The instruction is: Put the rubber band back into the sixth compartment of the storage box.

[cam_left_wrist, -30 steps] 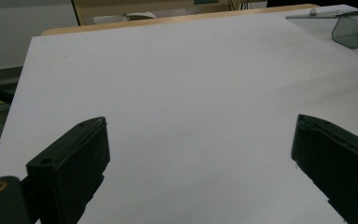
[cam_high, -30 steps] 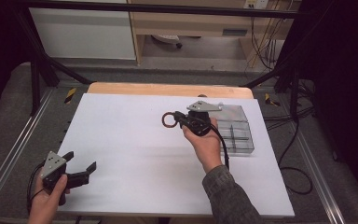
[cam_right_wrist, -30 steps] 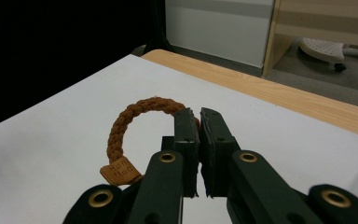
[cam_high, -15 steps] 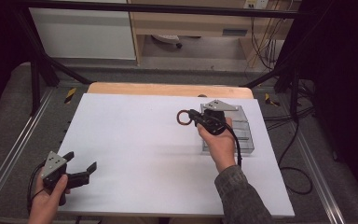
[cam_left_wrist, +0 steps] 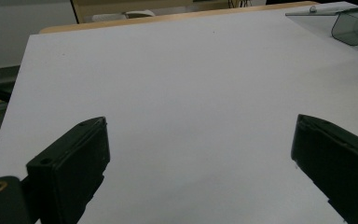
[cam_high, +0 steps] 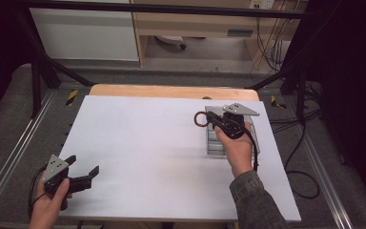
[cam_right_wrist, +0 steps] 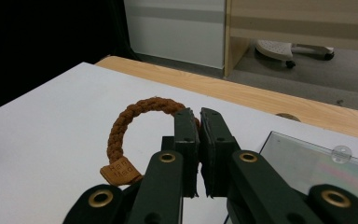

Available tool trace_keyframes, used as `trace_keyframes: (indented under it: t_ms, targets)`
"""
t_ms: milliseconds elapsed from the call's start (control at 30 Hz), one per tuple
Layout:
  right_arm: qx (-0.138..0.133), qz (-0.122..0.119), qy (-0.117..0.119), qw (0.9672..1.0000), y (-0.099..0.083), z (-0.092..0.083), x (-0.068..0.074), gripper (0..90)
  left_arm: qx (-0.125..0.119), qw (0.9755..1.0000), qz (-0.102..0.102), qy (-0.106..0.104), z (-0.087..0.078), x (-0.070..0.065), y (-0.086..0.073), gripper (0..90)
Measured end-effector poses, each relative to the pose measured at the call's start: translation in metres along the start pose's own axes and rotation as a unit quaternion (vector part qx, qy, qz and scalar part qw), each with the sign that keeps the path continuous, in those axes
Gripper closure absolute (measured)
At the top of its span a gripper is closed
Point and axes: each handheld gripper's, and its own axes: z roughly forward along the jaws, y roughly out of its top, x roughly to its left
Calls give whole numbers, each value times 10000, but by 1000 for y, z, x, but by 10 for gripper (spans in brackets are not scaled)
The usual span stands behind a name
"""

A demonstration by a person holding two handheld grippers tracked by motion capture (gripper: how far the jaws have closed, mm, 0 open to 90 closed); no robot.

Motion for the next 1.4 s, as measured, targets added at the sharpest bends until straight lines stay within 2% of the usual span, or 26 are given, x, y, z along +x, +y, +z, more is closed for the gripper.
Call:
trace_keyframes:
  t_ms: [800, 1400]
  targets:
    - [-71, 191, -513, 9985, -8, -32, -44, 862, 50, 9999, 73, -51, 1, -2, 0, 45]
    - [43, 198, -781, 9967, -19, -48, -65, 862, 76, 9999, 100, -70, 1, -3, -1, 45]
